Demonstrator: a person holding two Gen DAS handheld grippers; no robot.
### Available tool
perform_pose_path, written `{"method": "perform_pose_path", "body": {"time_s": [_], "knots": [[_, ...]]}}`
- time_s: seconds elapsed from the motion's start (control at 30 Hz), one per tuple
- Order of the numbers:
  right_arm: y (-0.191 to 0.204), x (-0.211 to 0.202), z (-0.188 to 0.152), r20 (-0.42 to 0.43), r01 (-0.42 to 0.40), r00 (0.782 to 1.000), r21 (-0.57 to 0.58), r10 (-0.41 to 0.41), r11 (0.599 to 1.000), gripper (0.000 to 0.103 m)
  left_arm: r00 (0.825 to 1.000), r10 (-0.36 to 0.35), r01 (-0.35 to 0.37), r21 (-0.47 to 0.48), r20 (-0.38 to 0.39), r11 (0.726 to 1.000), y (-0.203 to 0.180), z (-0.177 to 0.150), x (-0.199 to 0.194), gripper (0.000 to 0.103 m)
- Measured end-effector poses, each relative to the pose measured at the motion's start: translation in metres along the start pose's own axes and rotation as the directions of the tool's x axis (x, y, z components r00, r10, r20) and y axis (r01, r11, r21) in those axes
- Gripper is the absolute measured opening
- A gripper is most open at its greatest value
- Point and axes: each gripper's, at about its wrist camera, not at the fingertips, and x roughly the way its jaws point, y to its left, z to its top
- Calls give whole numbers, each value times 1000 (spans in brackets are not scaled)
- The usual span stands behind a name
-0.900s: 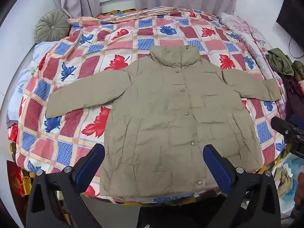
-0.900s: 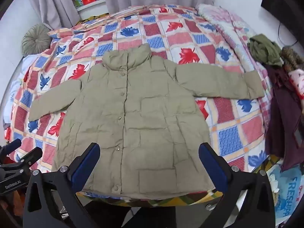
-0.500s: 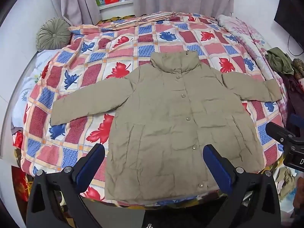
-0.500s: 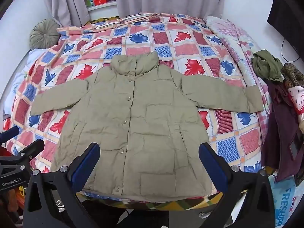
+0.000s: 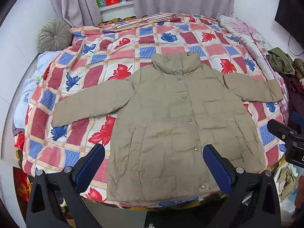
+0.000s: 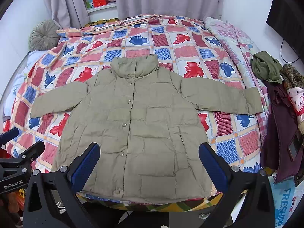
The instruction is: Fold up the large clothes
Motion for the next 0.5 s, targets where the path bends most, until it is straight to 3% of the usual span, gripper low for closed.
{"method": "perform_pose_path", "body": {"time_s": [0.5], "knots": [[0,0,3,-1,-1,1000,3,1,1000,103,1000,3,-3,3,3,1000,-2,-3,1,103]]}}
